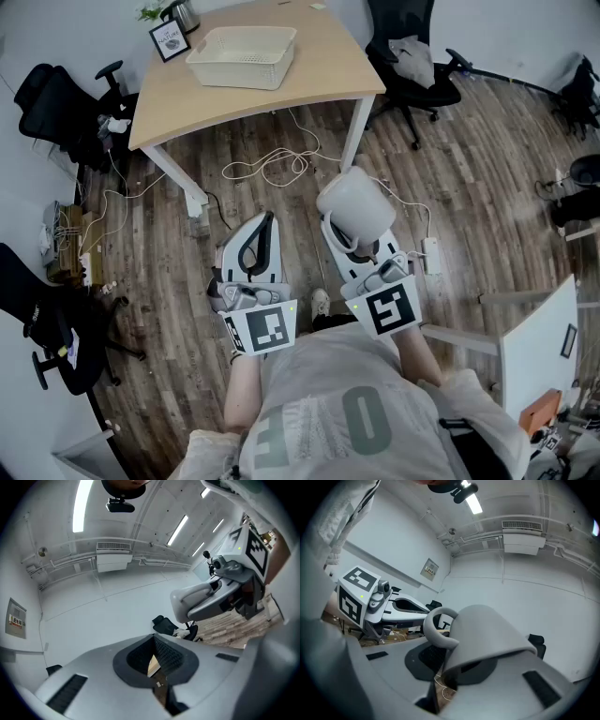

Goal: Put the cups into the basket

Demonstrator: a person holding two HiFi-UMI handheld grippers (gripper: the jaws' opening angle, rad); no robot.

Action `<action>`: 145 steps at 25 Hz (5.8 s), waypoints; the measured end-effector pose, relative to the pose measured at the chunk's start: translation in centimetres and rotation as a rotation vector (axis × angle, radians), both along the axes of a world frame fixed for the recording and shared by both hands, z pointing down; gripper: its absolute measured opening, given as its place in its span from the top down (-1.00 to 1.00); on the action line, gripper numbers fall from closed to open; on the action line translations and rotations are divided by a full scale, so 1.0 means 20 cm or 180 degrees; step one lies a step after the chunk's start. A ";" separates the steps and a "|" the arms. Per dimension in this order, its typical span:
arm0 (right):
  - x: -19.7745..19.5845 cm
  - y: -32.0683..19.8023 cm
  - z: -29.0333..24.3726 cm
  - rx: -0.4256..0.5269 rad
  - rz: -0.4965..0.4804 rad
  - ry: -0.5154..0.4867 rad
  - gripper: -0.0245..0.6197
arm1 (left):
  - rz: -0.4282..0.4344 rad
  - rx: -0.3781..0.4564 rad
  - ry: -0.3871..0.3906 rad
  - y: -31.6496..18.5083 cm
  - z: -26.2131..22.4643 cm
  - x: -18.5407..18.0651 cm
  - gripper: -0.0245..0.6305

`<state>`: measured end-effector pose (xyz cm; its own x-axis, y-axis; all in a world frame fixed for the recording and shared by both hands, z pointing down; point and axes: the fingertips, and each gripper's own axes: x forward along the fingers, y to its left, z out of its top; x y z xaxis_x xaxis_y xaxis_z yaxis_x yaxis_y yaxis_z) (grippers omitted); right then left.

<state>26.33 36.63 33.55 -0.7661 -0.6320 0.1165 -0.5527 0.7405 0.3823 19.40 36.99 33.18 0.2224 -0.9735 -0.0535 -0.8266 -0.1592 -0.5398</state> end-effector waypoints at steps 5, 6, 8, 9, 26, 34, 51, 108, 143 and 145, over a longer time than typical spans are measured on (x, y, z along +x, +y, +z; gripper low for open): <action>0.00 -0.01 0.02 -0.0032 -0.0009 -0.0008 0.80 | 0.0032 -0.0045 -0.0001 -0.02 0.02 0.00 0.91; -0.01 -0.01 0.03 -0.0050 -0.0017 -0.0007 0.80 | 0.0034 -0.0036 0.0018 -0.02 0.02 0.00 0.91; -0.02 -0.02 0.05 -0.0082 -0.0027 0.0002 0.80 | 0.0025 -0.0036 0.0037 -0.03 0.03 -0.02 0.91; -0.02 -0.03 0.06 -0.0085 -0.0026 0.0018 0.80 | 0.0021 -0.0040 0.0036 -0.04 0.03 -0.03 0.91; -0.02 -0.20 0.08 -0.0045 -0.0192 0.0091 0.80 | -0.0183 0.0029 -0.0142 -0.25 -0.04 -0.18 0.91; -0.09 -0.37 0.09 0.0028 -0.0190 0.0225 0.80 | -0.0040 0.0103 0.0016 -0.45 0.00 -0.19 0.91; -0.66 -1.30 0.03 0.0064 -0.0005 0.0293 0.80 | 0.0160 0.0093 0.0098 -1.38 -0.04 -0.75 0.91; -1.48 -3.38 -0.12 -0.0268 -0.0309 -0.0005 0.81 | -0.0087 -0.0030 0.0084 -3.31 -0.10 -1.64 0.91; -1.66 -3.42 1.20 -0.0883 -0.1742 0.4487 0.81 | -0.0238 -0.0449 0.0349 -3.59 0.30 -2.04 0.91; -1.66 -3.40 1.23 -0.0992 -0.1781 0.4582 0.81 | -0.0202 -0.0433 0.0345 -3.60 0.29 -2.02 0.91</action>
<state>-6.80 -31.41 58.23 -0.0215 -0.1310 0.9911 0.4856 0.8652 0.1249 -21.09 -34.94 38.96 0.1604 -0.9853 0.0594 -0.8895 -0.1704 -0.4240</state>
